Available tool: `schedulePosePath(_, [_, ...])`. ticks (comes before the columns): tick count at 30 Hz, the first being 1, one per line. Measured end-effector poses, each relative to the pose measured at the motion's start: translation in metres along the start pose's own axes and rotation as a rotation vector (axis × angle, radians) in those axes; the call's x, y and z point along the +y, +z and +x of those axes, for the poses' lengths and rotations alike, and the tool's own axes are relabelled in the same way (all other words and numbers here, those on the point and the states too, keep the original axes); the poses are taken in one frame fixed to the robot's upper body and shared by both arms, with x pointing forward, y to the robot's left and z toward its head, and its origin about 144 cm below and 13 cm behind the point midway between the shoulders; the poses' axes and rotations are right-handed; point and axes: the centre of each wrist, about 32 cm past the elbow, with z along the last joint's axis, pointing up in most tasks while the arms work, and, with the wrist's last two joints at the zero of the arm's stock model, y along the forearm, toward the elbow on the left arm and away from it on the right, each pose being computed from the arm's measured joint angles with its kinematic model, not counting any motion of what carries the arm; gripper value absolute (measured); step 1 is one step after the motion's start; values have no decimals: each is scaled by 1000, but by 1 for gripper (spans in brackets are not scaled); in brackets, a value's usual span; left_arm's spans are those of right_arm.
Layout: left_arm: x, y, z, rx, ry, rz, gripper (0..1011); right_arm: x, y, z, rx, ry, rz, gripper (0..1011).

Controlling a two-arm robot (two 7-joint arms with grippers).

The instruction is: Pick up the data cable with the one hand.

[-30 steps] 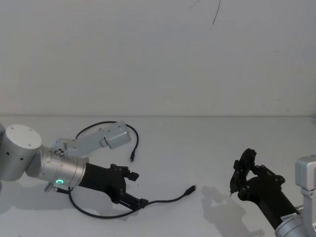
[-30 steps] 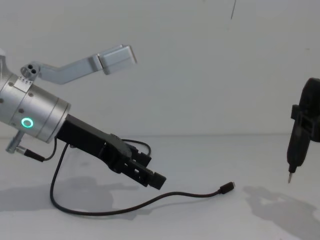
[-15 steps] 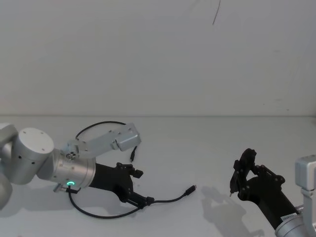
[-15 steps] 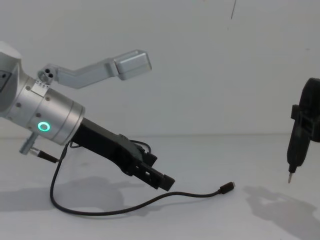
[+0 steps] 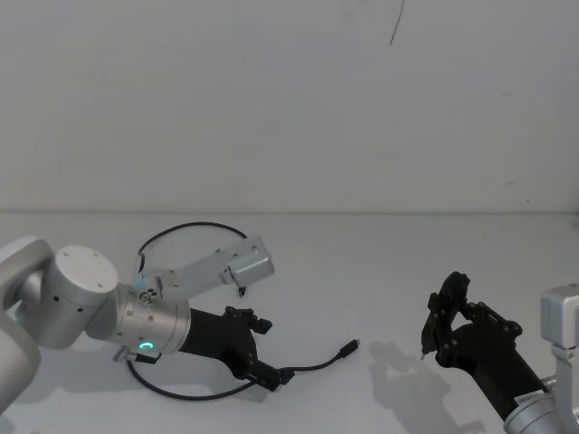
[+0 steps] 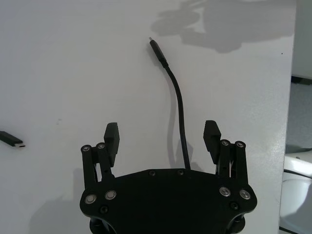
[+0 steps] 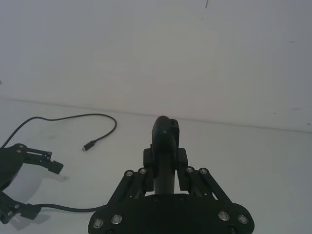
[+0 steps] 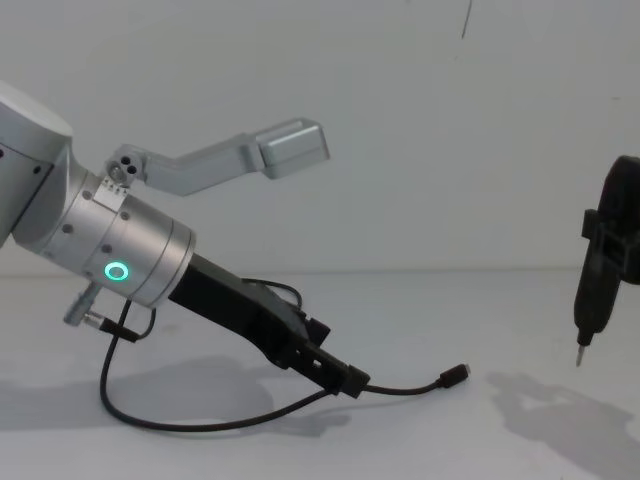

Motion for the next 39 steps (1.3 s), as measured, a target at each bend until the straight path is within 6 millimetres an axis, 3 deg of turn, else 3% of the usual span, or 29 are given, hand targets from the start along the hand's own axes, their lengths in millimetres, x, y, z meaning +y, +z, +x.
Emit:
schedulePosePath(21, [-14,-1,-7,26,-24,42,1001,0,0,0,0,0,0,263])
schedulePosePath(29, [-16,-1,-8,30,-29,49,841,0,0,0,0,0,0,263])
schedulePosePath(39, [-17,-1,-9,33,-33,54,529,0,0,0,0,0,0,263])
